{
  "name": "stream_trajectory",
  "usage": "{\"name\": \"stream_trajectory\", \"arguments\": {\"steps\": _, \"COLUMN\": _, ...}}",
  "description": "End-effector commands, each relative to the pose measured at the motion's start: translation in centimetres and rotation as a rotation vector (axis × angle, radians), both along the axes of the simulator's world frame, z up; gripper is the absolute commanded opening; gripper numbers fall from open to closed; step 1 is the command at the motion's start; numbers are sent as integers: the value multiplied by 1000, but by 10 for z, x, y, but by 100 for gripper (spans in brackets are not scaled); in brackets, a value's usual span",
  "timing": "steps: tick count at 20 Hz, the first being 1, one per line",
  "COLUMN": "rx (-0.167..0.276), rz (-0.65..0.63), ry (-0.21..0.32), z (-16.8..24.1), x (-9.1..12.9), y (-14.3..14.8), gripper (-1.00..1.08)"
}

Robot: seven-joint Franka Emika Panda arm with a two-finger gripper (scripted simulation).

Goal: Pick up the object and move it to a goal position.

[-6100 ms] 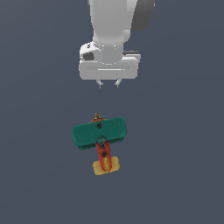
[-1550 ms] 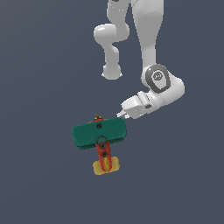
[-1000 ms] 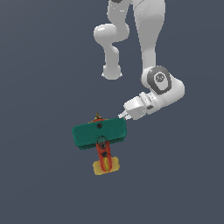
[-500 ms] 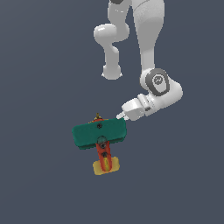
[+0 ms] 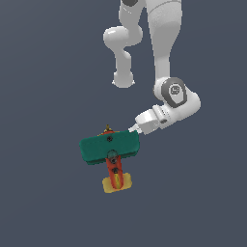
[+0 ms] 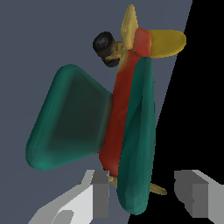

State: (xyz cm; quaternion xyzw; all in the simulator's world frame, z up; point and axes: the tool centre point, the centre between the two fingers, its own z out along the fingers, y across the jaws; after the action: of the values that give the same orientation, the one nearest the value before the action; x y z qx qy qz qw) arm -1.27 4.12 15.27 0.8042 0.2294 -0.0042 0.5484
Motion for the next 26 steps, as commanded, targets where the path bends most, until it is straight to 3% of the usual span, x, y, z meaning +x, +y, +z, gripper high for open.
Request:
{"name": "stream_trajectory", "arguments": {"steps": 1, "rx": -13, "rz": 13, "ry": -5, "z": -1, "x": 1, "y": 2, "gripper": 28}}
{"name": "stream_trajectory", "arguments": {"steps": 13, "rx": -88, "rz": 93, "ry": -42, "z": -8, "x": 10, "y": 14, "gripper": 28}}
{"name": "stream_trajectory", "arguments": {"steps": 26, "rx": -125, "rz": 129, "ry": -55, "z": -4, "x": 13, "y": 21, "gripper": 28}}
